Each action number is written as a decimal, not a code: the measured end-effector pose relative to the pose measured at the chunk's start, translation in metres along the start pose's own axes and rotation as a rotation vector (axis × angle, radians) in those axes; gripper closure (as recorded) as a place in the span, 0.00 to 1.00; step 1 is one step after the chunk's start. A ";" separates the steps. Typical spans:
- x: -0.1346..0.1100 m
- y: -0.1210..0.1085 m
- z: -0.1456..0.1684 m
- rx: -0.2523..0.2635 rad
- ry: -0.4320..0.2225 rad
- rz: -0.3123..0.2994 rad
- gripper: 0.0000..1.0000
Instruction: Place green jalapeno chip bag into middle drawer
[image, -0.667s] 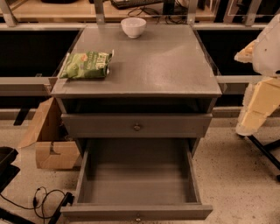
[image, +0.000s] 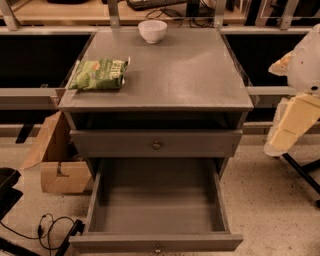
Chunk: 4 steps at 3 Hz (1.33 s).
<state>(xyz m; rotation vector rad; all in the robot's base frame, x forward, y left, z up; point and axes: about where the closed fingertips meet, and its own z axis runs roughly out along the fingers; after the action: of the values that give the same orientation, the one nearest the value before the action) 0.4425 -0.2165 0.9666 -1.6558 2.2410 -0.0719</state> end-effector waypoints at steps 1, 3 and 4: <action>-0.013 -0.020 0.040 -0.006 -0.102 0.015 0.00; -0.150 -0.096 0.140 -0.029 -0.354 -0.027 0.00; -0.217 -0.125 0.154 -0.007 -0.473 -0.053 0.00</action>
Offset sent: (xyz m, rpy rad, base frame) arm 0.1851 0.1182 -0.0848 0.3523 -0.0955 0.1065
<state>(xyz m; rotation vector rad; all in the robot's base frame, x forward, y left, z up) 0.6597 -0.0272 0.9076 -1.5397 1.8424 0.2856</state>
